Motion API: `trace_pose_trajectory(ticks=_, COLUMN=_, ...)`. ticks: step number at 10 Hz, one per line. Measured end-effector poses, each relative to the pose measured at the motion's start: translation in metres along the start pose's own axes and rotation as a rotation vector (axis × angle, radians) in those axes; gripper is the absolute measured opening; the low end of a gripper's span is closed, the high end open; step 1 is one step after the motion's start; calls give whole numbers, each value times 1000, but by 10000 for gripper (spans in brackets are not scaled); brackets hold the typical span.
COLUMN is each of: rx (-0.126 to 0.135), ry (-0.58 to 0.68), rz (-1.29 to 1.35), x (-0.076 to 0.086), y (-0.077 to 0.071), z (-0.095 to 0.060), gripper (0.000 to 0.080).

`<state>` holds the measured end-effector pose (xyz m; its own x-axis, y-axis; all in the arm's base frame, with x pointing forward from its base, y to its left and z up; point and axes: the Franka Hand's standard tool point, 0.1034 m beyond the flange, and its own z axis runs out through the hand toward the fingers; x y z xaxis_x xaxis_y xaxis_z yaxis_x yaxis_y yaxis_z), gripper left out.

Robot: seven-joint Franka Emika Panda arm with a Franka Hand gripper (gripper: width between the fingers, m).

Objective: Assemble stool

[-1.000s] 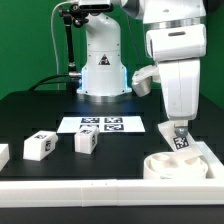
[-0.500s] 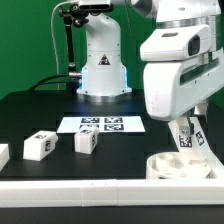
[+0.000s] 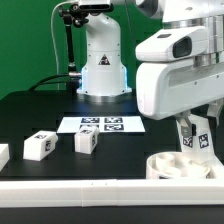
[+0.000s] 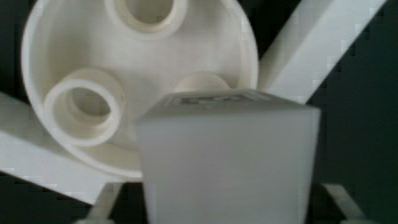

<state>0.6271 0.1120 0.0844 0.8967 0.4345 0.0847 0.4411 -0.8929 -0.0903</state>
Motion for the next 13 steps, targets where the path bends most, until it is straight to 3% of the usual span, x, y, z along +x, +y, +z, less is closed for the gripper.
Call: trace_pose_trajectory(ticks=13, rx=21, ry=7, rz=898, x=-3, y=4, z=3, gripper=341)
